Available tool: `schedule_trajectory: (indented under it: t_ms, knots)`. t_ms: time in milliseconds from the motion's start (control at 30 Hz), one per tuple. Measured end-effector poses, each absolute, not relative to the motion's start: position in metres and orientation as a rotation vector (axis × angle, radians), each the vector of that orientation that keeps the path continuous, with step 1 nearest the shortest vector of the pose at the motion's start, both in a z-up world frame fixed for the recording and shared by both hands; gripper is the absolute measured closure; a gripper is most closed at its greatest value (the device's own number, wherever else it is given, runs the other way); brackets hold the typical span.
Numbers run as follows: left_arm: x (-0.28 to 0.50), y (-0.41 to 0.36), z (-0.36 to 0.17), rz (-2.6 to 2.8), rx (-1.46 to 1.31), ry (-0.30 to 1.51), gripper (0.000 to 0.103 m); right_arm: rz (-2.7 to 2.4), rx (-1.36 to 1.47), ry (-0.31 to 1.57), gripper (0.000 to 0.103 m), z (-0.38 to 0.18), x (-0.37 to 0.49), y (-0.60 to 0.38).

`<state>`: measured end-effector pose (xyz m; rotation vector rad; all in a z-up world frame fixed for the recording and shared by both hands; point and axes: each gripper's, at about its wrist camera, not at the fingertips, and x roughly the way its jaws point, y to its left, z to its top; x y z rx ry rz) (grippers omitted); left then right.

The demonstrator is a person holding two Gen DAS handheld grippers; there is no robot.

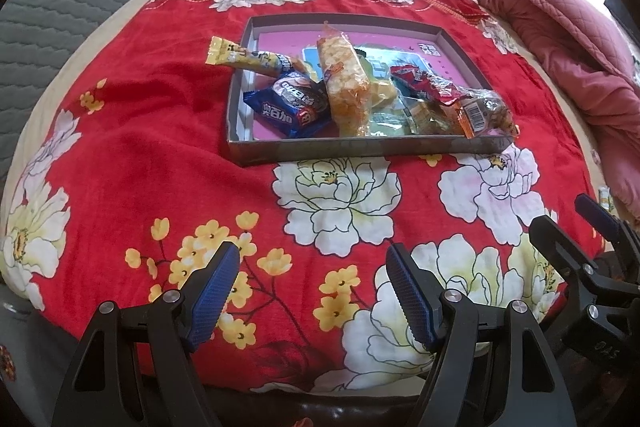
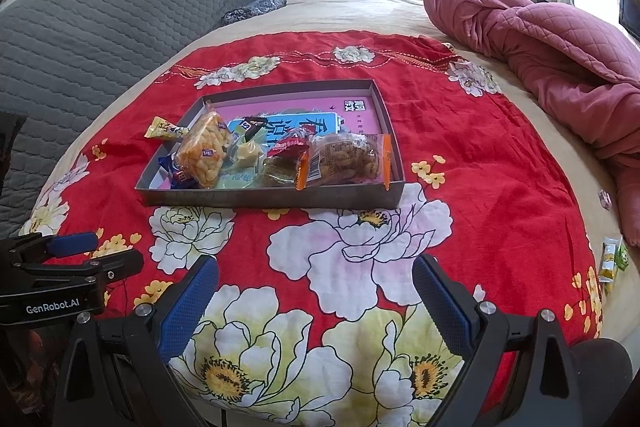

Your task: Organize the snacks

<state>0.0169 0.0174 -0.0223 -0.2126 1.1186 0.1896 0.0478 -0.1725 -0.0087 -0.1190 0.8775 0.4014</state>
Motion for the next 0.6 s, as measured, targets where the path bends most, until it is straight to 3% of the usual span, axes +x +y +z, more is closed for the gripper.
schedule_trajectory:
  t_ms: [600]
  knots:
    - [0.0168,0.0175,-0.0234,0.212,-0.201,1.115,0.026,0.396,-0.111,0.879,0.005,-0.0084,0.0474,-0.1733]
